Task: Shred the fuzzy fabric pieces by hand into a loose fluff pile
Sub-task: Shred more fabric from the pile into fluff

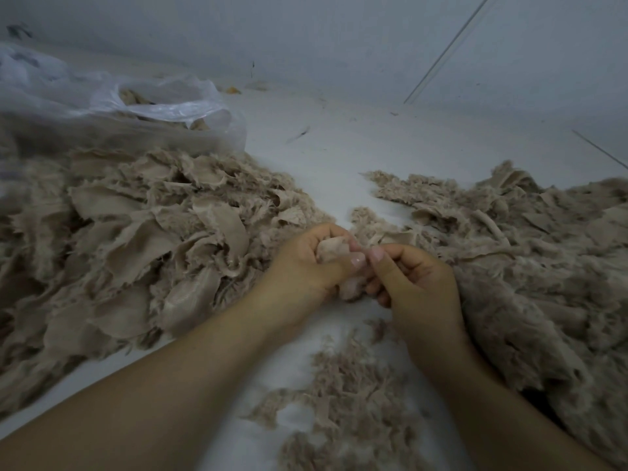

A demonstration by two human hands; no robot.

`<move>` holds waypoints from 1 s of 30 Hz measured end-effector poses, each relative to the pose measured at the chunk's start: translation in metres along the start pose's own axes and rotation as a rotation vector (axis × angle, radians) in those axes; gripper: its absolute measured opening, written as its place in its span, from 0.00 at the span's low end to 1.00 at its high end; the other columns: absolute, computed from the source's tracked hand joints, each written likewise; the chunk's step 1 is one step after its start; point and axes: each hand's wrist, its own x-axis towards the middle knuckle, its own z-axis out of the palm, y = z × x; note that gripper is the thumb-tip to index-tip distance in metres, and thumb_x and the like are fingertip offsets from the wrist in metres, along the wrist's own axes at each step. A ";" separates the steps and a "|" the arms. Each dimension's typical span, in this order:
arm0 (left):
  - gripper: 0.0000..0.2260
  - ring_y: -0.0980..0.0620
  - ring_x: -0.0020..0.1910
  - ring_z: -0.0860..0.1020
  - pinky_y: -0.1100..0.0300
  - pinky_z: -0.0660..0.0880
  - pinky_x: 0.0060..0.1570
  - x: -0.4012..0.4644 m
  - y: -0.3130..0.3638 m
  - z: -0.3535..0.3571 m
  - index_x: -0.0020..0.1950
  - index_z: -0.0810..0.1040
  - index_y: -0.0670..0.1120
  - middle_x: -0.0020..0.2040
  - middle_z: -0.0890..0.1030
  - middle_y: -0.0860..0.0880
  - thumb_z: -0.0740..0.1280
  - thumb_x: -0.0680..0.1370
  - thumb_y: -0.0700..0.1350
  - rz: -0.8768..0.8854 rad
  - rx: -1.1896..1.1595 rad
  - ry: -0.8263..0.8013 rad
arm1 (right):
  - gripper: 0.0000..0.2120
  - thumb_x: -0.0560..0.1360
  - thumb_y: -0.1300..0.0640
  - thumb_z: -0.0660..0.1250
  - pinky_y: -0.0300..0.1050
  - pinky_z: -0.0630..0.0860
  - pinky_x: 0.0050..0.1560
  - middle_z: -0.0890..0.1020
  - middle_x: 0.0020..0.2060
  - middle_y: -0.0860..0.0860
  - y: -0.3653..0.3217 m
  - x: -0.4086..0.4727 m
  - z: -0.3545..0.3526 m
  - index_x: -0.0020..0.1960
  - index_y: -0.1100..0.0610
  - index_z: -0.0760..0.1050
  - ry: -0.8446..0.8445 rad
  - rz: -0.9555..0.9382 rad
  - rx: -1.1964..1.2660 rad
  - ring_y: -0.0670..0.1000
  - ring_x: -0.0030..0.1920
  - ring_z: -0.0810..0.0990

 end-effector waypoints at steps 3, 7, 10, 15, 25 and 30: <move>0.09 0.52 0.34 0.76 0.60 0.74 0.33 -0.002 -0.002 0.002 0.47 0.74 0.42 0.35 0.79 0.48 0.72 0.74 0.33 0.026 0.155 -0.080 | 0.10 0.70 0.50 0.70 0.32 0.74 0.31 0.82 0.29 0.47 -0.006 -0.002 0.000 0.41 0.58 0.82 -0.026 -0.008 0.041 0.42 0.29 0.79; 0.12 0.49 0.34 0.73 0.58 0.72 0.32 -0.001 0.000 0.001 0.48 0.71 0.43 0.36 0.75 0.44 0.70 0.74 0.31 -0.024 0.129 -0.084 | 0.08 0.67 0.53 0.74 0.39 0.79 0.36 0.84 0.34 0.53 -0.005 -0.004 0.000 0.41 0.57 0.82 -0.056 0.003 0.056 0.49 0.35 0.83; 0.14 0.48 0.36 0.73 0.58 0.73 0.35 0.000 -0.001 -0.001 0.47 0.71 0.44 0.37 0.74 0.41 0.71 0.72 0.29 -0.047 0.118 -0.103 | 0.04 0.73 0.62 0.72 0.39 0.79 0.35 0.84 0.33 0.53 -0.003 -0.002 0.000 0.40 0.57 0.82 -0.066 -0.004 0.018 0.49 0.34 0.82; 0.10 0.51 0.27 0.71 0.64 0.69 0.26 0.002 -0.002 -0.001 0.42 0.74 0.43 0.34 0.73 0.41 0.71 0.73 0.31 -0.008 0.050 0.052 | 0.12 0.78 0.64 0.68 0.34 0.72 0.31 0.79 0.27 0.47 -0.002 0.000 -0.002 0.36 0.57 0.80 -0.035 0.011 0.036 0.42 0.27 0.75; 0.13 0.57 0.20 0.66 0.68 0.63 0.20 0.003 -0.005 0.003 0.40 0.76 0.34 0.29 0.70 0.44 0.73 0.73 0.44 -0.026 0.070 0.107 | 0.08 0.76 0.62 0.69 0.37 0.75 0.33 0.81 0.28 0.50 0.000 -0.002 -0.003 0.38 0.59 0.80 -0.037 -0.028 0.083 0.45 0.30 0.78; 0.11 0.53 0.21 0.64 0.67 0.60 0.20 0.005 -0.005 -0.004 0.40 0.80 0.38 0.27 0.73 0.44 0.64 0.80 0.38 -0.105 -0.052 0.132 | 0.15 0.80 0.62 0.64 0.35 0.72 0.30 0.77 0.25 0.44 0.005 0.001 -0.002 0.35 0.55 0.77 0.037 0.007 0.006 0.41 0.27 0.73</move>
